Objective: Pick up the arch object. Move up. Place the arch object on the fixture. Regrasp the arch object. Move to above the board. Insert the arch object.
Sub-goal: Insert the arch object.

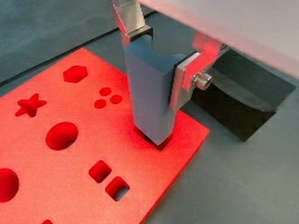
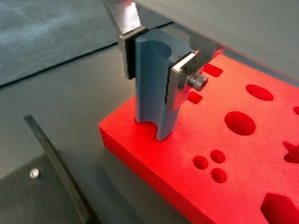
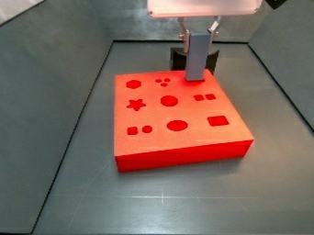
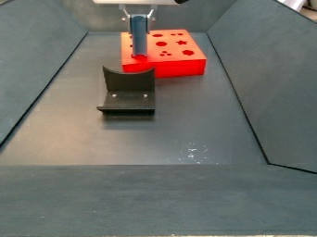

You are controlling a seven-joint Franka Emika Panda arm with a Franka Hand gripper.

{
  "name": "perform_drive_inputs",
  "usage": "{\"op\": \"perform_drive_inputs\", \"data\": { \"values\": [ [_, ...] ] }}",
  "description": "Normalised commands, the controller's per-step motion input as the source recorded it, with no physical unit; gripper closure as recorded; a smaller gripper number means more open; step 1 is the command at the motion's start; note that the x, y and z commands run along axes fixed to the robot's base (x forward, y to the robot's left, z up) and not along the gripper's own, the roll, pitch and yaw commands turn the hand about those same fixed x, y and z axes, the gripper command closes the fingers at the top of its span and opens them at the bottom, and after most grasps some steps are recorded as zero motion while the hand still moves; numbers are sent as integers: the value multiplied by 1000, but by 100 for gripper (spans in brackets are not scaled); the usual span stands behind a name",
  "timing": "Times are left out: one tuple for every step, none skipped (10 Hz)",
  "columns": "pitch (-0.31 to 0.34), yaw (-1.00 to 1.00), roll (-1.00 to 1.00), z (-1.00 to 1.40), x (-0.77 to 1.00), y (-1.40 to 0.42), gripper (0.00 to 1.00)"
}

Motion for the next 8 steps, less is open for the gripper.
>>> {"op": "perform_drive_inputs", "data": {
  "values": [
    [-26, 423, 0, -186, 0, 0, 100],
    [-47, 26, -24, -80, 0, 0, 100],
    [-63, 23, -31, -86, 0, 0, 100],
    [-54, 51, 0, -140, 0, -137, 100],
    [-1, 0, 19, -177, 0, -260, 100],
    [-66, 0, -10, -77, 0, 0, 100],
    [-33, 0, 0, -31, 0, 0, 100],
    [-20, 23, 0, -134, 0, 37, 100]
  ]
}}
